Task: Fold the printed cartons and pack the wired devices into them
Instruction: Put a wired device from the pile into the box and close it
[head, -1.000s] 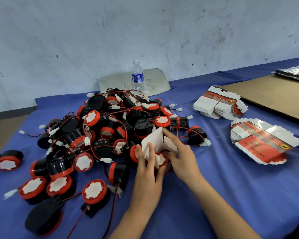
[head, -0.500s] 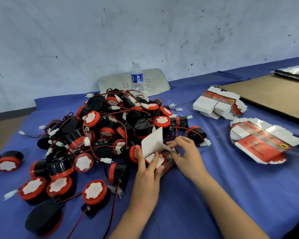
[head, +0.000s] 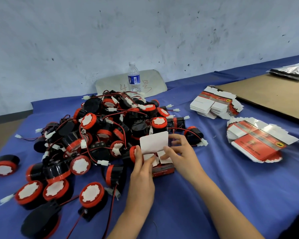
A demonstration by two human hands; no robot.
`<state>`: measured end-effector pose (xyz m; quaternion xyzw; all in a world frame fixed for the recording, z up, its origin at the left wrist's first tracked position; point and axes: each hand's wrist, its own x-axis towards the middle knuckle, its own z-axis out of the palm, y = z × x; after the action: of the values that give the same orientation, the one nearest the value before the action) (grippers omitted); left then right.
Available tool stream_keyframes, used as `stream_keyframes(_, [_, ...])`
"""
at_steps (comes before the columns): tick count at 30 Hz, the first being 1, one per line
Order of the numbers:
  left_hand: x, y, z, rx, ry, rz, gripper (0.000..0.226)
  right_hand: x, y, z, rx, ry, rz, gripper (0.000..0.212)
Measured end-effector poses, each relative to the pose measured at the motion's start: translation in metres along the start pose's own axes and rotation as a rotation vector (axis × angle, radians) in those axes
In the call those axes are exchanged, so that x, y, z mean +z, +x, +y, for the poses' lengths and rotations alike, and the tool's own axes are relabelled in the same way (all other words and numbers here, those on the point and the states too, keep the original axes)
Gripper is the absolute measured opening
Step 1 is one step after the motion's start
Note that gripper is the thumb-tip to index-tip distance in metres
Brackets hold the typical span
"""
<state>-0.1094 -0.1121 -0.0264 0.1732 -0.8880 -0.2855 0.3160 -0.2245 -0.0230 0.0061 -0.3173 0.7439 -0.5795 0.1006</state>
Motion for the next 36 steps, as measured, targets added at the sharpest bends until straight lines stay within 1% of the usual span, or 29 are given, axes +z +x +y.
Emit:
stream_keyframes(3, [0.002, -0.003, 0.007, 0.063, 0.103, 0.138, 0.031, 0.000, 0.000, 0.001, -0.028, -0.037, -0.025, 0.035])
stream_keyframes(4, [0.001, -0.004, 0.009, 0.095, 0.118, 0.157, 0.028, 0.000, 0.000, 0.001, -0.029, -0.066, -0.022, 0.038])
stream_keyframes(6, [0.001, -0.004, 0.010, 0.137, 0.112, 0.136, 0.027, 0.000, 0.001, 0.002, -0.028, -0.102, 0.002, 0.045])
stream_keyframes(8, [0.002, -0.005, 0.010, 0.146, 0.079, 0.102, 0.025, 0.002, 0.000, 0.002, -0.024, -0.124, 0.045, 0.045])
stream_keyframes(11, [-0.001, -0.004, 0.012, 0.125, 0.003, 0.035, 0.031, 0.003, -0.001, 0.002, -0.050, -0.174, 0.073, 0.038])
stream_keyframes(13, [-0.001, -0.003, 0.011, 0.109, -0.022, -0.017, 0.034, 0.002, -0.005, -0.001, -0.182, -0.148, 0.131, 0.033])
stream_keyframes(15, [-0.002, -0.001, 0.011, 0.097, -0.029, -0.043, 0.032, 0.003, -0.010, -0.004, -0.365, -0.049, 0.238, 0.027])
stream_keyframes(16, [-0.003, -0.001, 0.011, 0.092, -0.034, -0.049, 0.033, 0.004, -0.013, -0.005, -0.407, 0.016, 0.287, 0.022])
stream_keyframes(17, [-0.003, -0.001, 0.011, 0.090, -0.037, -0.061, 0.036, 0.006, -0.014, -0.006, -0.400, 0.082, 0.322, 0.013])
stream_keyframes(18, [-0.004, 0.000, 0.011, 0.092, -0.036, -0.074, 0.039, 0.007, -0.014, -0.007, -0.367, 0.126, 0.322, 0.002])
stream_keyframes(20, [-0.003, 0.000, 0.011, 0.106, -0.023, -0.088, 0.041, 0.009, -0.011, -0.007, -0.320, 0.100, 0.285, 0.019])
stream_keyframes(21, [-0.002, 0.000, 0.011, 0.111, -0.017, -0.081, 0.039, 0.009, -0.009, -0.006, -0.312, 0.064, 0.255, 0.024])
stream_keyframes(24, [0.001, 0.000, 0.011, 0.114, -0.013, -0.054, 0.033, 0.006, -0.008, -0.007, -0.249, 0.136, 0.172, 0.019])
stream_keyframes(25, [0.002, 0.000, 0.012, 0.112, -0.021, -0.053, 0.032, 0.006, -0.008, -0.007, -0.222, 0.144, 0.147, 0.021])
stream_keyframes(29, [0.004, 0.002, 0.009, 0.089, -0.039, -0.005, 0.025, 0.005, -0.005, -0.005, -0.158, -0.027, 0.066, 0.035])
stream_keyframes(34, [0.006, 0.001, 0.012, 0.011, -0.094, 0.085, 0.018, 0.008, -0.004, 0.001, -0.157, -0.030, -0.015, 0.020])
stream_keyframes(36, [0.005, 0.000, 0.014, -0.026, -0.143, 0.156, 0.027, 0.009, -0.006, 0.002, -0.173, -0.061, -0.038, 0.022])
